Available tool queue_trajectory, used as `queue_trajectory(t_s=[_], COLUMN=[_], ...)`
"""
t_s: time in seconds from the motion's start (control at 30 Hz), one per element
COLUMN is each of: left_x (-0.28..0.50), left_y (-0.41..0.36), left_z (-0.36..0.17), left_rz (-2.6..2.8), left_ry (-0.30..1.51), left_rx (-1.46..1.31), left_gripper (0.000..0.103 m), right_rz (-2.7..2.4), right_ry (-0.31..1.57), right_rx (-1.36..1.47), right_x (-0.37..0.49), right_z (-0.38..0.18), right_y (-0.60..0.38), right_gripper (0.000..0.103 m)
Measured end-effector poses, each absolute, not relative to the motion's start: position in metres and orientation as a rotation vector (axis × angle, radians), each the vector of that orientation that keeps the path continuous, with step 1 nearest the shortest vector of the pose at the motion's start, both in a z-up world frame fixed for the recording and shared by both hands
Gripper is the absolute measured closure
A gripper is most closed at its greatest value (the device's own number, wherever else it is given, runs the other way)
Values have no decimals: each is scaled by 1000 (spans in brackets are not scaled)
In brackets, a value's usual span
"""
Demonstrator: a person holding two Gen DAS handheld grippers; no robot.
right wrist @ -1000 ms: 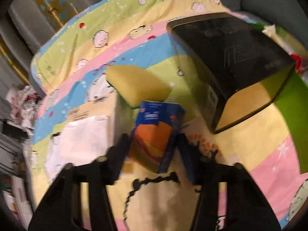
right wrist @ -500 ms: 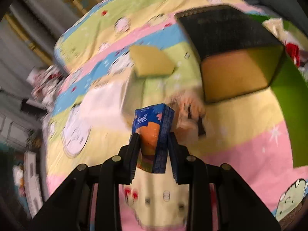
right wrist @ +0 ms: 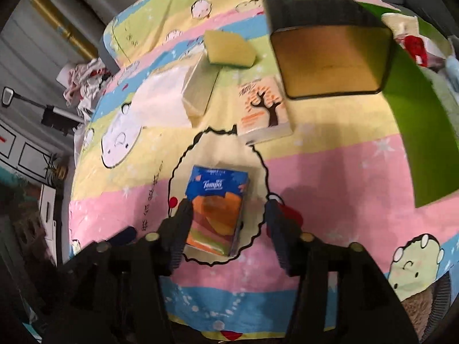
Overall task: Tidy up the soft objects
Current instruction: 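Lift the Tempo pack and place it into the white box with the right tool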
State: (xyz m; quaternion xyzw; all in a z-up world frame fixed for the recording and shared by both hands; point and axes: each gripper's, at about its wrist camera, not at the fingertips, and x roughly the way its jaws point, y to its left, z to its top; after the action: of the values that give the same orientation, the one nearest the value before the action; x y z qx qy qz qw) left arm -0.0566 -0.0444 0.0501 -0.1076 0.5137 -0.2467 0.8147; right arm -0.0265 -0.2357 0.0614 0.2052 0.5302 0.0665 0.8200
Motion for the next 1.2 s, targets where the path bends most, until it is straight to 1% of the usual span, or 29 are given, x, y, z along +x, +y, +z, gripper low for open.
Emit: queue_trajectory(t_s=[0.03,0.1,0.13,0.23,0.27,0.37,0.47,0.73,1.03,1.2], left_x=[-57,-58,-57,-55,-55,-57,-57,-54,-51,-42], left_y=[-50,-58,-62,-75,-77,-84,-91,-130,-202,-244], left_z=[51,50,50,44,44,48,54,88,124,128], left_rz=[-556,-574,-589,-634,-634,-637,-676,-812,-1000,-1127], left_ry=[1082,1082,1084,1106,1105,1072,1055,941,826,817], left_rx=[-228,-232,-239,-248,-242,-202,-212,-213,-150,-161], left_gripper=[17,25,39,59,60,61,61,61,61,61], right_rz=[154,185,201,234,242,220,206,90,-79,-192], right_ry=[1129,1140,1150,1188,1194,1176,1136,969,795,726], right_rx=[454,500,514,562,576,547,534,495,512,502], right_x=[-26,-24,-22,-23,-24,-26,-29,-43,-64,-75], right_z=[60,54,51,36,34,32,41,88,131,147], right_y=[-239,-240,-240,-236,-235,-234,-242,-287,-353,-387], right_gripper=[48,48,48,48,48,53,54,54,54,54])
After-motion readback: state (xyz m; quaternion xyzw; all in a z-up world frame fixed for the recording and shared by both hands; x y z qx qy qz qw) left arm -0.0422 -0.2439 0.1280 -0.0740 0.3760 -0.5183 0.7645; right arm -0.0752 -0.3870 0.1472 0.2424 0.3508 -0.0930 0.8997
